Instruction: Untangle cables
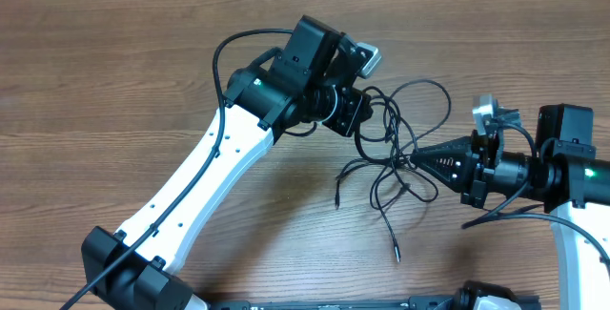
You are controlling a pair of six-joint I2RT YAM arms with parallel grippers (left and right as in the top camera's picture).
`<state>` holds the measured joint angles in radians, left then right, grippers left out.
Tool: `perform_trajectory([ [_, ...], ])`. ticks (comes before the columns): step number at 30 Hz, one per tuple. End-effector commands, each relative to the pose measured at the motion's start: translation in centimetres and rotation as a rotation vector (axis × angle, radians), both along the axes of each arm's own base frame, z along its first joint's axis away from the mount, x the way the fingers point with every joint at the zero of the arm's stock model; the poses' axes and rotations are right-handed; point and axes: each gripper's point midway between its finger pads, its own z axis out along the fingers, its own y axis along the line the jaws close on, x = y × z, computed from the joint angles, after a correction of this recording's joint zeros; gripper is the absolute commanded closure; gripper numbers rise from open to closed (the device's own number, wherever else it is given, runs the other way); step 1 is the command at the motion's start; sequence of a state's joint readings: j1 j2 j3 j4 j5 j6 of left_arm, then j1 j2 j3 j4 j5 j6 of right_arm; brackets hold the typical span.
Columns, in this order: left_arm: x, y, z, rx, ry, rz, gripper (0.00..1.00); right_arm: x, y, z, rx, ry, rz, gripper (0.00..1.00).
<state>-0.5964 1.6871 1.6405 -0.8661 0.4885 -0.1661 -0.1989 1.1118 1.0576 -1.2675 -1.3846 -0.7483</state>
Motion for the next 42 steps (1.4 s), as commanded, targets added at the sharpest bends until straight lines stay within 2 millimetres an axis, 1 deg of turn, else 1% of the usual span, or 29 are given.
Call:
perform_trajectory([
  [1,0.6,0.4,1.3,0.01,-0.05,0.05,0.96,-0.8,0.7,2.3,0.069,-0.095,0.053,0.96],
  [6,0.8,0.6,1.3,0.014,-0.042,0.072,0.96,-1.5,1.1,3.2,0.089,-0.171,0.083,0.96],
  [10,0.3,0.3,1.3,0.004,-0.026,0.054,0.96,-1.6,1.1,3.4,0.088,-0.229,0.091,0.96],
  [12,-0.3,0.0,1.3,-0.007,-0.019,0.025,0.96,-1.6,1.1,3.5,0.085,-0.241,0.092,0.96],
  [17,-2.1,-1.4,1.6,-0.017,-0.089,-0.144,0.96,-1.7,1.1,4.3,0.12,-0.282,0.107,0.96],
  [22,-3.0,-2.0,1.4,0.006,-0.141,-0.221,0.96,-1.5,1.1,4.3,0.118,-0.293,0.108,0.96],
  [25,-2.6,-1.9,1.1,0.031,-0.153,-0.205,0.96,-1.5,1.1,4.3,0.118,-0.294,0.108,0.96],
  [29,-1.5,-1.4,-0.2,0.091,-0.163,-0.167,0.96,-1.5,1.1,4.3,0.118,-0.295,0.108,0.96],
  [34,-0.7,-1.8,-2.1,0.112,-0.129,-0.158,0.96,-1.5,1.1,4.3,0.118,-0.294,0.108,0.96],
  [39,0.3,-2.6,-4.0,0.117,-0.098,-0.143,0.96,-1.5,1.1,4.3,0.118,-0.293,0.108,0.96],
  [42,0.9,-2.8,-4.4,0.109,-0.088,-0.123,0.96,-1.5,1.1,4.3,0.118,-0.293,0.108,0.96],
])
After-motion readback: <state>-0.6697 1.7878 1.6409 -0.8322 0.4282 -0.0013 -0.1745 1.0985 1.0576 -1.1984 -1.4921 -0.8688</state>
